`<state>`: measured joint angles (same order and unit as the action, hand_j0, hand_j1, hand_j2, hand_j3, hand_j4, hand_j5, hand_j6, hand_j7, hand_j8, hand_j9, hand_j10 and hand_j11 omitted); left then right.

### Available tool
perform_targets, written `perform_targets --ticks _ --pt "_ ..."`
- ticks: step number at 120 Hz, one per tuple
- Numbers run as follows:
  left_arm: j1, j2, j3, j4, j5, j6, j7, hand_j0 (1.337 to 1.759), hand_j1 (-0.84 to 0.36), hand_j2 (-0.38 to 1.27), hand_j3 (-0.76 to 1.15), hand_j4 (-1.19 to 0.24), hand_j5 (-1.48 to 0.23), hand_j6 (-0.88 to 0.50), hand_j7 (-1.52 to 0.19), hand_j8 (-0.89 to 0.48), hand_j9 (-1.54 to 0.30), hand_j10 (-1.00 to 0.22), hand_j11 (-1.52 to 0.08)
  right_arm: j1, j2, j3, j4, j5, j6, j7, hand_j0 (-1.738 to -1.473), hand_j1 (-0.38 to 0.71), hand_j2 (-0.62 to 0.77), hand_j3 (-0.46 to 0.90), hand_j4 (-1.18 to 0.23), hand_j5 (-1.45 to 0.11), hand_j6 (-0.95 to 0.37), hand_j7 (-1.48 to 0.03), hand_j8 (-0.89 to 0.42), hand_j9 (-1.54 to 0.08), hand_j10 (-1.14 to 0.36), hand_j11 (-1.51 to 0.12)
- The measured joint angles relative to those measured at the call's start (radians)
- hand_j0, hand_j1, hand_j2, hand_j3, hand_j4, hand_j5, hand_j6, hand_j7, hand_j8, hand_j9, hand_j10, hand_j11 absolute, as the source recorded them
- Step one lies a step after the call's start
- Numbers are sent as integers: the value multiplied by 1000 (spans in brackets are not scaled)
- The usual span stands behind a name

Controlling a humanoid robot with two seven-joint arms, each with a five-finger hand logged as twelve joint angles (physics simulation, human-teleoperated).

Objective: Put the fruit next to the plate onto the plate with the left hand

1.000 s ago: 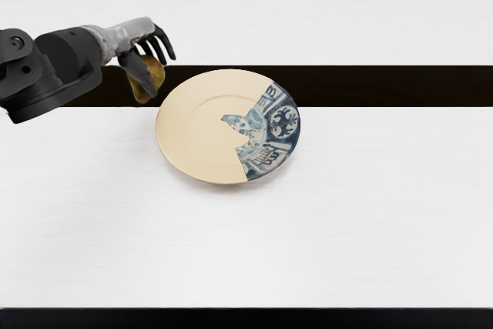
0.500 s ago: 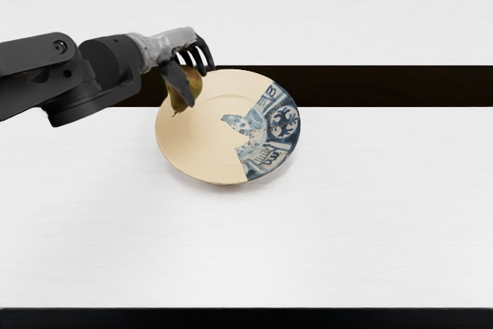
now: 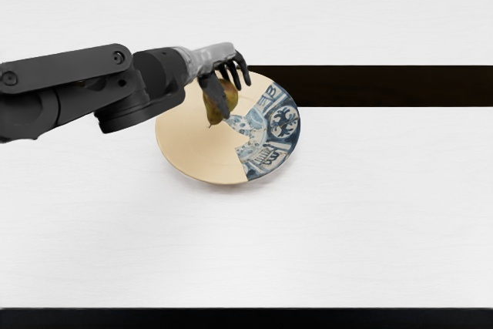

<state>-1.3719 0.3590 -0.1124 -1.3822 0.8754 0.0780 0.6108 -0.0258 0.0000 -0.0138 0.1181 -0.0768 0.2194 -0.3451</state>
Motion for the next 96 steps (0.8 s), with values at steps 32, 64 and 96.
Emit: perform_targets --ticks 32,64,96 --pt "4 -34 -9 89 -14 24 0 1658 -58 253 0 -389 -509 -389 -509 -330 -506 -351 -507 0 0 0 0 0 0 0 -1658 -349 0 0 0 0 0 0 0 0 0 0" --pt "-5 -35 -17 85 -72 40 0 1658 220 73 0 -123 -160 -124 -160 -108 -159 -113 -159 1 0 0 0 -1 0 0 -1658 -349 0 0 0 0 0 0 0 0 0 0" --pt "8 84 -87 -135 -393 33 0 1658 295 24 0 -51 -65 -51 -64 -47 -64 -48 -64 1 0 -1 0 -1 0 0 -1658 -349 0 0 0 0 0 0 0 0 0 0"
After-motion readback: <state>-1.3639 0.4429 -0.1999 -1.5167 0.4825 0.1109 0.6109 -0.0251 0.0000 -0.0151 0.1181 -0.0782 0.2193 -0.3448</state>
